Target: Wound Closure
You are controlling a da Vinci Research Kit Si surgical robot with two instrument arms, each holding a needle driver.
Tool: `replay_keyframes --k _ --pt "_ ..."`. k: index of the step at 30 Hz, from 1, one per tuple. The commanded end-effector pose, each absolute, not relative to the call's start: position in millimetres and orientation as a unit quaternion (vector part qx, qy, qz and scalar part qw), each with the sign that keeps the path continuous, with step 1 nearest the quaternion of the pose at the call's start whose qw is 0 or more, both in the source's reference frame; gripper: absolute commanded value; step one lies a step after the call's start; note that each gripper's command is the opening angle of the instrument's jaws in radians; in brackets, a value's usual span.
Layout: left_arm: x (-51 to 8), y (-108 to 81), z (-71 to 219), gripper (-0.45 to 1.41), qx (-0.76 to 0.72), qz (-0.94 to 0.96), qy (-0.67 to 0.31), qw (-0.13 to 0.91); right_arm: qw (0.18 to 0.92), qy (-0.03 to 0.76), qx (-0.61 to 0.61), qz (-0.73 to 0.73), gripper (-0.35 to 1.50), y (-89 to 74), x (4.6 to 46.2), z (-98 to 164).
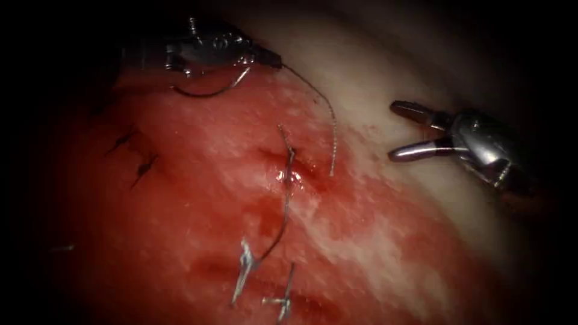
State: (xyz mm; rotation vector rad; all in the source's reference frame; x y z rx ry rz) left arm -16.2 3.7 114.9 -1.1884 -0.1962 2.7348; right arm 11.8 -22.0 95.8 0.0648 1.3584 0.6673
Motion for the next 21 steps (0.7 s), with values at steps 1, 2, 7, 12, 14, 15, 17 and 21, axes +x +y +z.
replay_keyframes --k 1,2,7,12,14,15,17,21 --pt "-16.7 4.2 115.3 -0.45 -0.397 0.913 -0.063 0.074 0.728 0.614 0.029 0.303 1.25 -22.3 12.0 96.4" --pt "-16.7 4.3 116.1 -0.45 -0.397 0.914 -0.058 0.056 0.729 0.613 0.028 0.304 1.25 -22.4 11.8 96.3" --pt "-17.3 5.2 119.6 -0.45 -0.365 0.924 -0.105 0.043 0.727 0.615 0.027 0.303 1.25 -22.7 12.3 96.0" --pt "-17.2 6.4 120.0 0.59 -0.319 0.925 -0.163 0.128 0.725 0.619 0.028 0.301 1.25 -22.8 13.3 96.2" --pt "-16.6 7.7 118.4 0.84 -0.334 0.911 -0.173 0.168 0.724 0.62 0.027 0.3 1.25 -23.0 13.6 96.3" --pt "-16.6 7.7 118.4 0.84 -0.334 0.911 -0.173 0.168 0.724 0.62 0.027 0.3 1.25 -23.0 13.6 96.3" --pt "-15.8 8.7 116.0 0.88 -0.356 0.899 -0.18 0.178 0.724 0.62 0.027 0.3 1.25 -23.0 13.6 96.3" --pt "-15.0 9.0 113.1 0.91 -0.371 0.89 -0.194 0.181 0.724 0.621 0.026 0.299 1.25 -23.2 13.7 96.4"
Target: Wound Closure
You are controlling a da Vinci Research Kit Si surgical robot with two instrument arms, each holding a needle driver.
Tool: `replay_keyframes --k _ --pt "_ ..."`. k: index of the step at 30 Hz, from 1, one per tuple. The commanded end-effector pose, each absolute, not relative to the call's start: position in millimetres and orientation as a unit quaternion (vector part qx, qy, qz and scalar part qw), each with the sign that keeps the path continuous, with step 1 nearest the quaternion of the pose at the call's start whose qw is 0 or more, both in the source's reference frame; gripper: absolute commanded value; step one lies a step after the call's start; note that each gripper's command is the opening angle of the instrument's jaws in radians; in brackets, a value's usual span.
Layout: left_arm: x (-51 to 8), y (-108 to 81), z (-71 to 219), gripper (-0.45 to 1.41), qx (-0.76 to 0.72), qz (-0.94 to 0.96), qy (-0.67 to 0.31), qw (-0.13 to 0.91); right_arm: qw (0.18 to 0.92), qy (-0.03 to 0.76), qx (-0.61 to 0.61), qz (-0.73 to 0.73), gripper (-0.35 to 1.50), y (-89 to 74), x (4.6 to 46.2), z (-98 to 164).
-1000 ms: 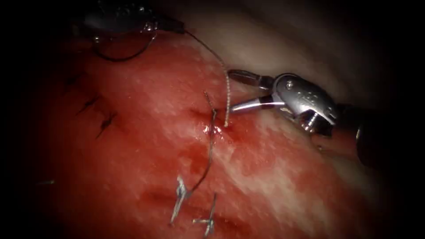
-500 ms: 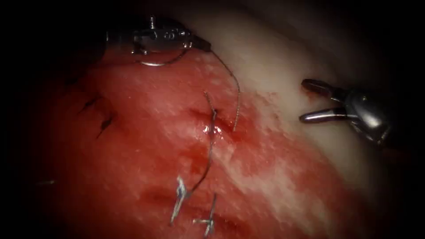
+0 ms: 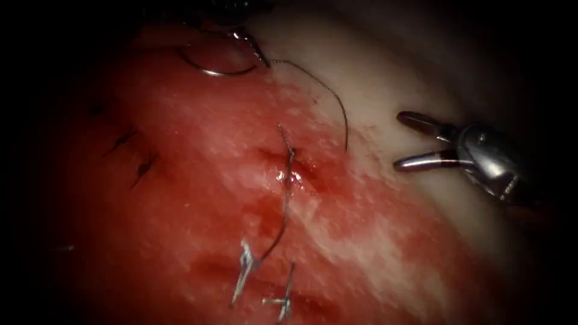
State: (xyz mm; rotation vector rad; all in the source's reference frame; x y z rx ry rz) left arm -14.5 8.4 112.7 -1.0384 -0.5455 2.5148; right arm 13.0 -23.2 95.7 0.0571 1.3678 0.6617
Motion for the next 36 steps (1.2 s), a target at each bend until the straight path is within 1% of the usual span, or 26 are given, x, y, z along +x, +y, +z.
replay_keyframes --k 1,2,3,4,5,6,7,8,9,10,11,13,14,16,18,19,24,25,26,28,30,31,34,36 --pt "-14.7 9.1 112.1 0.91 -0.378 0.887 -0.195 0.181 0.724 0.622 0.027 0.298 1.25 -23.3 13.7 96.4" --pt "-14.0 9.2 109.8 0.91 -0.393 0.88 -0.198 0.181 0.724 0.622 0.026 0.298 1.25 -23.5 13.8 96.5" --pt "-13.4 8.7 107.9 0.84 -0.402 0.875 -0.202 0.18 0.725 0.622 0.024 0.296 1.26 -23.5 13.9 96.4" --pt "-13.0 7.4 106.0 0.81 -0.413 0.876 -0.193 0.156 0.724 0.623 0.025 0.295 1.26 -23.7 14.0 96.3" --pt "-13.0 5.5 104.5 0.71 -0.428 0.879 -0.172 0.119 0.721 0.626 0.032 0.294 1.3 -23.8 14.2 95.8" --pt "-13.2 3.3 103.6 0.36 -0.445 0.878 -0.159 0.073 0.72 0.627 0.036 0.295 1.38 -24.0 14.4 95.2" --pt "-13.4 1.7 103.2 0.02 -0.462 0.874 -0.149 0.029 0.72 0.628 0.038 0.295 1.41 -24.0 14.6 94.8" --pt "-13.7 -0.5 102.9 -0.15 -0.492 0.859 -0.129 -0.051 0.718 0.63 0.041 0.293 1.41 -24.3 14.9 94.2" --pt "-13.9 -1.4 103.0 -0.13 -0.504 0.851 -0.124 -0.076 0.717 0.631 0.042 0.293 1.41 -24.5 15.1 93.8" --pt "-13.9 -1.4 103.0 -0.13 -0.504 0.851 -0.124 -0.076 0.717 0.631 0.042 0.293 1.41 -24.5 15.1 93.8" --pt "-14.2 -2.5 103.2 -0.23 -0.518 0.841 -0.119 -0.102 0.716 0.633 0.043 0.292 1.4 -24.7 15.2 93.5" --pt "-14.7 -4.1 103.7 -0.35 -0.525 0.834 -0.11 -0.13 0.715 0.634 0.047 0.29 1.33 -25.0 15.5 93.0" --pt "-14.9 -4.9 104.1 -0.33 -0.525 0.833 -0.103 -0.141 0.715 0.635 0.047 0.289 1.3 -25.1 15.6 92.8" --pt "-15.5 -6.5 105.0 -0.16 -0.524 0.831 -0.084 -0.168 0.714 0.635 0.049 0.292 1.3 -25.3 15.9 92.6" --pt "-16.2 -7.9 105.9 -0.2 -0.527 0.825 -0.071 -0.194 0.715 0.635 0.046 0.29 1.31 -25.4 16.1 92.5" --pt "-16.5 -8.6 106.3 -0.18 -0.528 0.822 -0.067 -0.201 0.715 0.635 0.046 0.29 1.31 -25.4 16.1 92.5" --pt "-17.7 -10.5 107.2 -0.03 -0.539 0.808 -0.063 -0.228 0.716 0.635 0.044 0.288 1.33 -25.3 16.1 92.6" --pt "-17.8 -10.7 107.3 0.07 -0.542 0.806 -0.064 -0.231 0.716 0.635 0.044 0.288 1.35 -25.3 16.1 92.6" --pt "-18.1 -11.3 107.2 0.36 -0.544 0.807 -0.078 -0.217 0.716 0.635 0.042 0.286 1.35 -25.4 16.1 92.6" --pt "-18.2 -11.4 107.1 0.36 -0.546 0.805 -0.077 -0.218 0.717 0.635 0.042 0.286 1.35 -25.4 16.1 92.6" --pt "-18.2 -11.6 106.3 0.29 -0.555 0.799 -0.075 -0.216 0.717 0.635 0.042 0.286 1.35 -25.3 16.1 92.8" --pt "-18.3 -11.8 105.6 0.2 -0.559 0.797 -0.075 -0.217 0.718 0.635 0.039 0.284 1.35 -25.2 16.1 93.0" --pt "-18.6 -12.3 104.8 0.22 -0.561 0.795 -0.075 -0.22 0.718 0.634 0.038 0.284 1.35 -25.2 16.2 93.3" --pt "-19.0 -12.9 104.2 0.05 -0.564 0.789 -0.065 -0.237 0.718 0.635 0.038 0.283 1.36 -25.4 16.3 93.4"
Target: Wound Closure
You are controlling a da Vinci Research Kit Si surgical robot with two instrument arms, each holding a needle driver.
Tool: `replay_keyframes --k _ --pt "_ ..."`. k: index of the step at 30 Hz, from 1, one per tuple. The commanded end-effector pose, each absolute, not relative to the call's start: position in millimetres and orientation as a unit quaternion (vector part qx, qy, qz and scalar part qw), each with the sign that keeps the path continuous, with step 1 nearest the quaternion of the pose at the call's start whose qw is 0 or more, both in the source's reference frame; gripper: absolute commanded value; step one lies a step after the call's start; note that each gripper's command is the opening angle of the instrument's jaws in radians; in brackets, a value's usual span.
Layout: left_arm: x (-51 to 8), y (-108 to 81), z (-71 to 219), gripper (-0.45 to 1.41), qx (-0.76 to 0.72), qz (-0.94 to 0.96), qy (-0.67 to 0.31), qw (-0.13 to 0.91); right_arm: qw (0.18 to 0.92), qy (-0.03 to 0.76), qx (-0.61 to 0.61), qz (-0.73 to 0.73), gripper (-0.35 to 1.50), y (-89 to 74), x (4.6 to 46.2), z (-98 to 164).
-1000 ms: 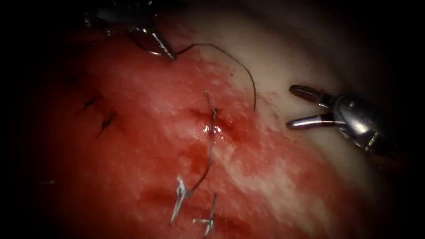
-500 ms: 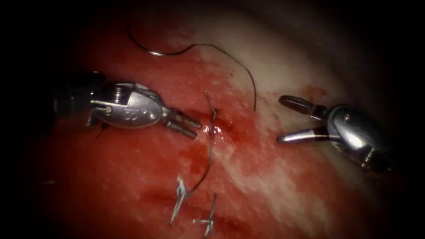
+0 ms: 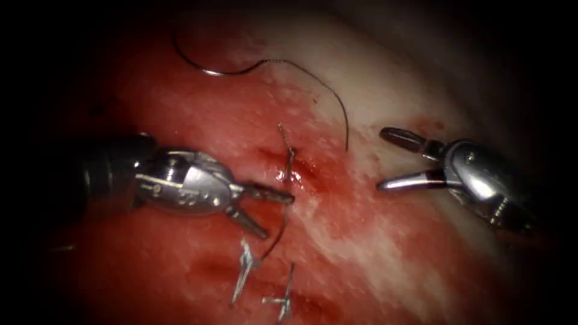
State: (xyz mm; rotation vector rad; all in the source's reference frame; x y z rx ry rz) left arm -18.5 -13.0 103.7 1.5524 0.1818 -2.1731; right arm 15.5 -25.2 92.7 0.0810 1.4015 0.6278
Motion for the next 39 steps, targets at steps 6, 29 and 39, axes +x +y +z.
replay_keyframes --k 6,29,39 --pt "-19.6 -14.2 102.7 -0.03 0.57 -0.775 0.05 0.27 0.718 0.635 0.036 0.283 1.35 -25.5 16.5 93.5" --pt "-19.7 -15.6 105.9 0.09 0.549 -0.778 0.06 0.298 0.719 0.635 0.035 0.281 1.38 -26.0 17.1 93.7" --pt "-19.9 -16.0 104.7 -0.45 0.555 -0.772 0.063 0.303 0.72 0.635 0.035 0.279 1.38 -26.4 17.3 93.8"
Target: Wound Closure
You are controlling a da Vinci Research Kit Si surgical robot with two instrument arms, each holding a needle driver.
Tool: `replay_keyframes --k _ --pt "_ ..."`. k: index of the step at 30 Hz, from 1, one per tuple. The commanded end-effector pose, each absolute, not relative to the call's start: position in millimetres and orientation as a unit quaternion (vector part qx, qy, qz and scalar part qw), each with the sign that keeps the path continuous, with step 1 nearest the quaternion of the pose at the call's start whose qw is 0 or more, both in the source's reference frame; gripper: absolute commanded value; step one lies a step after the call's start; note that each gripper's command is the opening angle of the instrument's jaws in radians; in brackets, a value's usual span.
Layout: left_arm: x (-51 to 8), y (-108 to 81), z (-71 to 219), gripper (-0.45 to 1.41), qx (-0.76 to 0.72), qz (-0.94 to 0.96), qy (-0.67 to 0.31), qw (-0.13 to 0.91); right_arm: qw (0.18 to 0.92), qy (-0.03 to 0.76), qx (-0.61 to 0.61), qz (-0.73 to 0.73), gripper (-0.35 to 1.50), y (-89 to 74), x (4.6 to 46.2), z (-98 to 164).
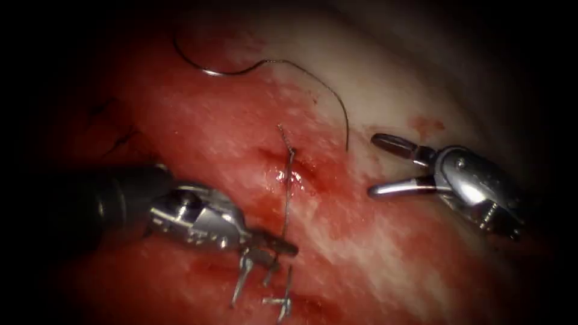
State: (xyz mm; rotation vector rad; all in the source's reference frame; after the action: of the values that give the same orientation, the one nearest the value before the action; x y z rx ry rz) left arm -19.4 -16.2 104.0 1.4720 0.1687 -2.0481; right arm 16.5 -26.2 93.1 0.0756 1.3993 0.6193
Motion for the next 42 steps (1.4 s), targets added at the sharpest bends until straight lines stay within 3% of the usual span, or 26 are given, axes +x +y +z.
replay_keyframes --k 1,10,17,33,42 --pt "-19.8 -15.9 104.7 -0.45 0.555 -0.772 0.065 0.304 0.72 0.635 0.035 0.278 1.35 -26.5 17.4 93.9" --pt "-19.1 -12.9 103.5 -0.45 0.554 -0.775 0.065 0.298 0.745 0.631 -0.002 0.218 1.48 -26.3 21.1 94.5" --pt "-18.8 -11.2 102.1 -0.45 0.553 -0.779 0.052 0.289 0.767 0.627 -0.04 0.126 1.48 -27.5 26.9 95.0" --pt "-18.5 -10.2 99.3 -0.45 0.558 -0.779 0.036 0.285 0.772 0.626 -0.057 0.092 1.48 -28.8 29.3 95.1" --pt "-18.6 -10.3 99.2 -0.45 0.558 -0.779 0.036 0.285 0.773 0.627 -0.068 0.069 1.48 -28.3 33.2 96.6"
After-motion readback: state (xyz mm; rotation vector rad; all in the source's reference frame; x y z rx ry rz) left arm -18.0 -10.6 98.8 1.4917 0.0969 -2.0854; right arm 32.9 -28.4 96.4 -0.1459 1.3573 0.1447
